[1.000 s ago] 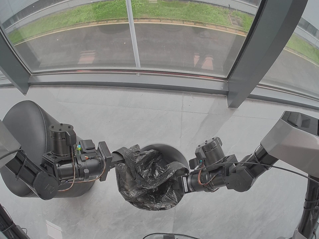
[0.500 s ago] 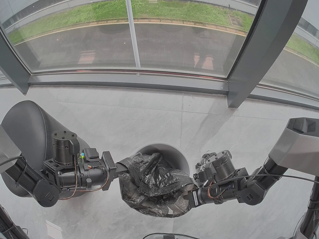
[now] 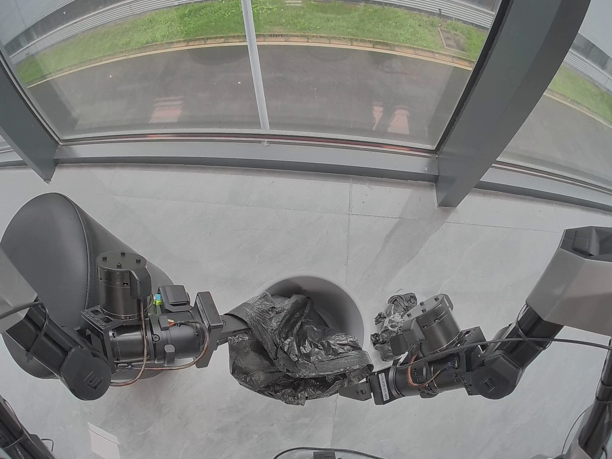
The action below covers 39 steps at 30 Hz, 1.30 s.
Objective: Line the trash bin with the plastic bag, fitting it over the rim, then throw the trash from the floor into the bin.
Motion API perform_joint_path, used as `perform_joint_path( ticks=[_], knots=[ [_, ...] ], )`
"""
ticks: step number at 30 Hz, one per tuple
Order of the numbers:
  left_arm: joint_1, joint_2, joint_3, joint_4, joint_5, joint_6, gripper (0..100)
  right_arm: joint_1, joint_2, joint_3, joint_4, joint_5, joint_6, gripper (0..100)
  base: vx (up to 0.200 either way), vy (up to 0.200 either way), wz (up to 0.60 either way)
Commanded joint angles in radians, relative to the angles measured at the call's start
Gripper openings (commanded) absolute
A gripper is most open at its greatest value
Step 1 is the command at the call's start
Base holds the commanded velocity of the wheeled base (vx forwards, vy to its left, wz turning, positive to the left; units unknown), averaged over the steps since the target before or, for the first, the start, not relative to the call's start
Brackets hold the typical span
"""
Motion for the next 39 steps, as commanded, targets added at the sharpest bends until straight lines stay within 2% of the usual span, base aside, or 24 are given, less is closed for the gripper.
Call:
perform_joint_path(
  ticks=[1, 4, 8, 9, 10, 11, 13, 17, 20, 23, 31, 39],
  knots=[
    [-0.005, -0.008, 0.003, 0.000, 0.000, 0.000, 0, -0.003, -0.087, 0.048, -0.017, 0.001, -0.002, 100, 0.000, 0.000, 0.00],
    [-0.009, -0.012, 0.004, 0.000, 0.000, 0.000, 0, 0.001, -0.171, 0.065, -0.040, -0.002, -0.005, 100, 0.000, 0.000, 0.00],
    [-0.014, -0.014, 0.003, 0.000, 0.000, 0.000, 0, 0.030, -0.226, 0.055, -0.035, -0.012, -0.055, 100, 0.000, 0.000, 0.00],
    [-0.014, -0.018, 0.003, 0.000, 0.000, 0.000, 0, 0.056, -0.232, 0.052, -0.035, -0.071, -0.128, 100, 0.000, 0.000, 0.00],
    [-0.014, -0.020, 0.003, 0.000, 0.000, 0.000, 0, 0.061, -0.232, 0.051, -0.036, -0.084, -0.140, 100, 0.000, 0.000, 0.00],
    [-0.014, -0.023, 0.003, 0.000, 0.000, 0.000, 0, 0.082, -0.223, 0.045, -0.038, -0.158, -0.211, 100, 0.000, 0.000, 0.00],
    [-0.014, -0.031, 0.003, 0.000, 0.000, -0.002, 0, 0.122, -0.202, 0.031, -0.040, -0.216, -0.282, 100, 0.000, 0.000, 0.00],
    [-0.014, -0.041, 0.003, 0.000, 0.001, -0.002, 0, 0.179, -0.166, 0.019, -0.038, -0.255, -0.352, 100, 0.000, 0.000, 0.00],
    [-0.014, -0.046, 0.003, 0.000, 0.000, -0.002, 0, 0.228, -0.100, 0.002, -0.041, -0.336, -0.418, 100, 0.000, 0.000, 0.00],
    [-0.014, -0.049, 0.004, 0.000, 0.000, -0.003, 0, 0.263, -0.051, -0.021, -0.043, -0.382, -0.435, 100, 0.000, 0.000, 0.00],
    [-0.014, -0.051, 0.004, 0.000, 0.000, -0.003, 0, 0.279, 0.018, -0.077, -0.041, -0.391, -0.441, 100, 0.000, 0.000, 0.00],
    [-0.023, -0.052, 0.006, 0.000, 0.000, -0.002, 0, 0.202, 0.077, -0.155, -0.041, -0.399, -0.463, 100, 0.000, 0.000, 0.00]
  ],
)
